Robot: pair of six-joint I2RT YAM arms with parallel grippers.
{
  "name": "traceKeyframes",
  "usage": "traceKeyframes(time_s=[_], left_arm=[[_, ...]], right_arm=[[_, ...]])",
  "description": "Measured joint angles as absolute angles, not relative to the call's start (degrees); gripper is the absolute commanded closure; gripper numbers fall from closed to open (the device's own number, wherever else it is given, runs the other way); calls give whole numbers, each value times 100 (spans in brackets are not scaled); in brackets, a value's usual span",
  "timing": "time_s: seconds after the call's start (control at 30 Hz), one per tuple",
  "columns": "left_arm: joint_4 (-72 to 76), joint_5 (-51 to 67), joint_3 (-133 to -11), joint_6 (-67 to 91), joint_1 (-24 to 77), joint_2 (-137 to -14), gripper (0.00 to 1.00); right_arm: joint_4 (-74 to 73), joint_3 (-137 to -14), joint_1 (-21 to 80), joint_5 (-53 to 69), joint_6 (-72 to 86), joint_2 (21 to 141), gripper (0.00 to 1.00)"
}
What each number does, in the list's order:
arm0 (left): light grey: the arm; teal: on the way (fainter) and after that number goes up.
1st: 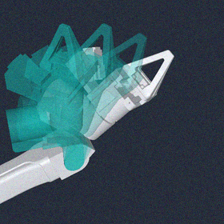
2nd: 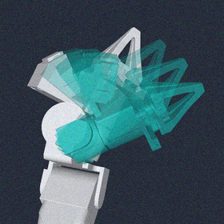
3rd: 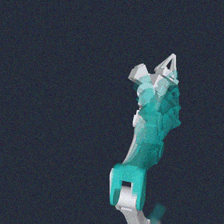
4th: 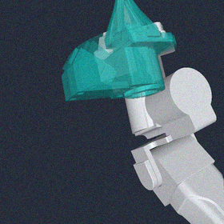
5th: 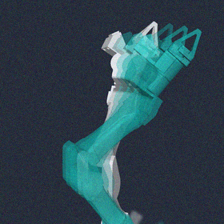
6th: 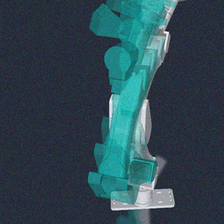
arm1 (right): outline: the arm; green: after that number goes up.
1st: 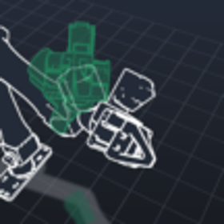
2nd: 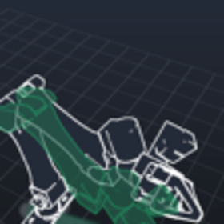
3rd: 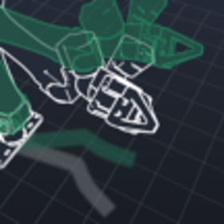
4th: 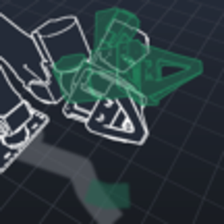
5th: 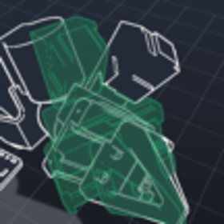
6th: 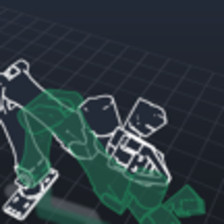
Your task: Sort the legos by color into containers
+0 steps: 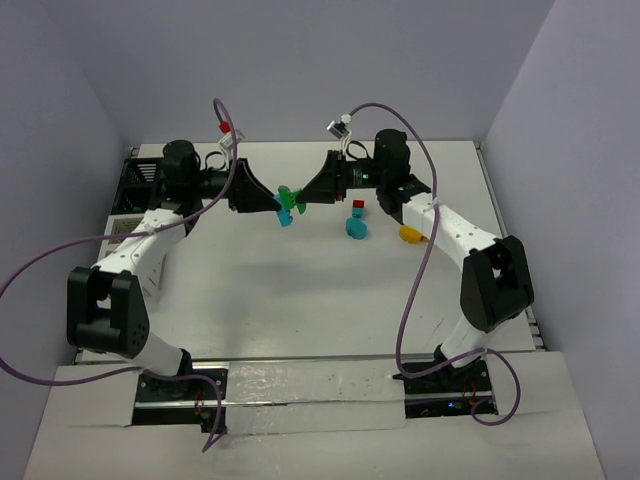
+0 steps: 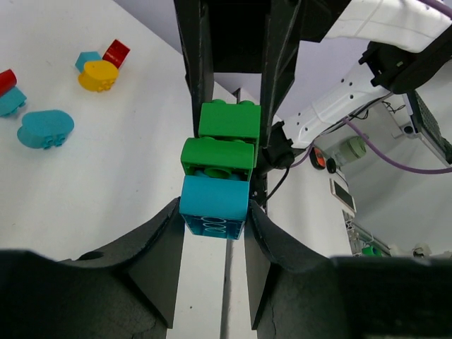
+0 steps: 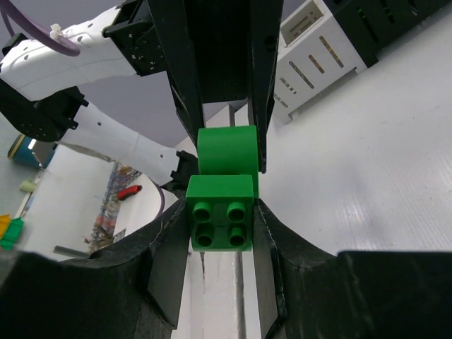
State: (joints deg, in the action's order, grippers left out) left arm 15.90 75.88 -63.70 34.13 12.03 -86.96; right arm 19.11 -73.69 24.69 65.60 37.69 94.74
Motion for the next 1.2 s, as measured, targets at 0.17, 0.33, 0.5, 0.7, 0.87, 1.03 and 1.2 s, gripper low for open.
traceKeyframes(time_s=[0.17, 0.33, 0.5, 0.7, 0.87, 1.03, 1.2], left_arm=[[2195, 7708, -6329, 3999, 1200, -8688, 100], [2667, 7820, -6264, 4448, 1201, -8689, 100], [2990, 7850, -6248, 4716, 1214, -8687, 100], [3190, 7866, -6248, 4857, 1217, -8685, 100], [3273, 7909, -6248, 4895, 1227, -8679, 100], [3370, 7930, -6248, 4927, 1222, -8676, 100], [3413, 7894, -6248, 4987, 1157, -8680, 100]], right_arm=[[1989, -7369, 2461, 6563, 3757, 9465, 100], [2035, -7371, 2462, 6564, 3765, 9463, 100], [2187, -7369, 2464, 6558, 3873, 9463, 100], [2537, -7361, 2467, 6549, 4190, 9463, 100], [2861, -7354, 2488, 6567, 4506, 9461, 100], [2986, -7348, 2490, 6578, 4685, 9461, 100], [3058, -7345, 2528, 6620, 4748, 9454, 100]])
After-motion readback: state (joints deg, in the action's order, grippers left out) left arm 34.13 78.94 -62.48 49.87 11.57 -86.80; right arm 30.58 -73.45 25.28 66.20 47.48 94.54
